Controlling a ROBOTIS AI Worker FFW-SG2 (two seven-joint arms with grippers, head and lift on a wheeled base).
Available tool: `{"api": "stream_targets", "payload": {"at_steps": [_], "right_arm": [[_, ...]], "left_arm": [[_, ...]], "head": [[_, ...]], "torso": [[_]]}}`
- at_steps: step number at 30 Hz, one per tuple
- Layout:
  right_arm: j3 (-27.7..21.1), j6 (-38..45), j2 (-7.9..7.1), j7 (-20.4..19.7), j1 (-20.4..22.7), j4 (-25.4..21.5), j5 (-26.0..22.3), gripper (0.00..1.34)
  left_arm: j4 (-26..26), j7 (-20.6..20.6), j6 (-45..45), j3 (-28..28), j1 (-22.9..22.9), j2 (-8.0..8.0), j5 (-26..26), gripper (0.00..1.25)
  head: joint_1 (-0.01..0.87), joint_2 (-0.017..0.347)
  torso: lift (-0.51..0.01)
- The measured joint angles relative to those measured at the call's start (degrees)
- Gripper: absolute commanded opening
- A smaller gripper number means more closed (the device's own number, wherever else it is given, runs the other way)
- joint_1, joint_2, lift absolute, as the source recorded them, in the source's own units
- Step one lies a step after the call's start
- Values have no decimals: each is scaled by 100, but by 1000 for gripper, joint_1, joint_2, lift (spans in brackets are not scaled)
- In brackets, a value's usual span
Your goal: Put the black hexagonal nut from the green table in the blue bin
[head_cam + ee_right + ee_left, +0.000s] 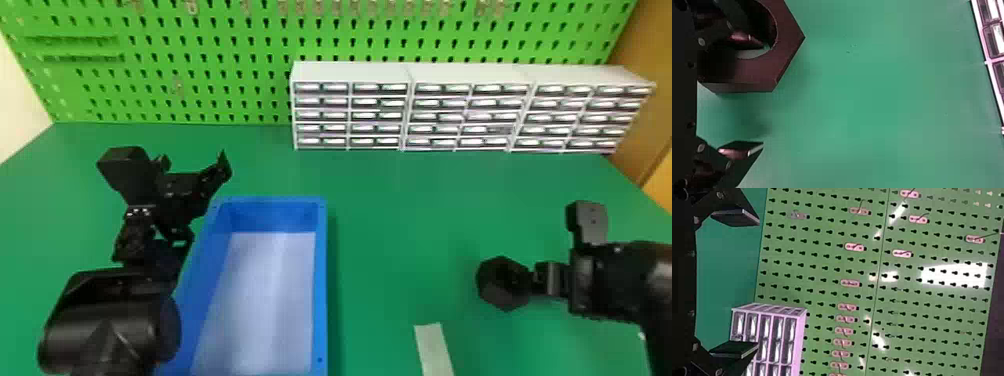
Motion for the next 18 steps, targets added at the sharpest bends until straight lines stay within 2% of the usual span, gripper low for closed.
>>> {"api": "stream_targets", "payload": {"at_steps": [3,8,13,16,18], "right_arm": [[5,0,-15,0,0,11,-26,615],[24,-1,-31,2,-6,11,-50,462],[55,-1,-56,0,-10,11,-64,436],[78,-2,-70,0,-10,12,-72,338],[94,-21,-76,0,-9,14,-80,324]], "left_arm": [[0,0,0,0,0,-2,0,1077],[0,0,0,-3,0,-3,-1,1077],[-1,0,0,-13,1,-3,-10,1077],[-1,0,-1,-17,2,-3,-15,1077],[-1,0,-1,-17,4,-3,-17,1077]], "head": [[686,51],[686,51],[686,51],[686,51],[686,51]], "torso": [[-97],[-97],[-97],[-97],[-97]]}}
